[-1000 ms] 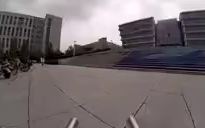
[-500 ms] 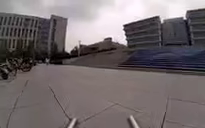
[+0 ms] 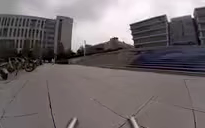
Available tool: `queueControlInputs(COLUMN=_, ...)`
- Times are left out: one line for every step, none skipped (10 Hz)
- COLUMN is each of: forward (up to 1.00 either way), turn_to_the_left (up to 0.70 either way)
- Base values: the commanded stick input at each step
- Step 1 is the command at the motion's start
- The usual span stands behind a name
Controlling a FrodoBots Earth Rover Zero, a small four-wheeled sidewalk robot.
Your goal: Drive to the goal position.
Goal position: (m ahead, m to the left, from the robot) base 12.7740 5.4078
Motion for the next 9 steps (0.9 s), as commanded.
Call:
queueControlInputs(forward=1.00, turn_to_the_left=0.00)
queueControlInputs(forward=1.00, turn_to_the_left=0.27)
queueControlInputs(forward=1.00, turn_to_the_left=0.16)
queueControlInputs(forward=1.00, turn_to_the_left=0.05)
queueControlInputs(forward=1.00, turn_to_the_left=0.00)
queueControlInputs(forward=1.00, turn_to_the_left=0.00)
queueControlInputs(forward=1.00, turn_to_the_left=0.00)
queueControlInputs(forward=1.00, turn_to_the_left=0.00)
queueControlInputs(forward=1.00, turn_to_the_left=0.00)
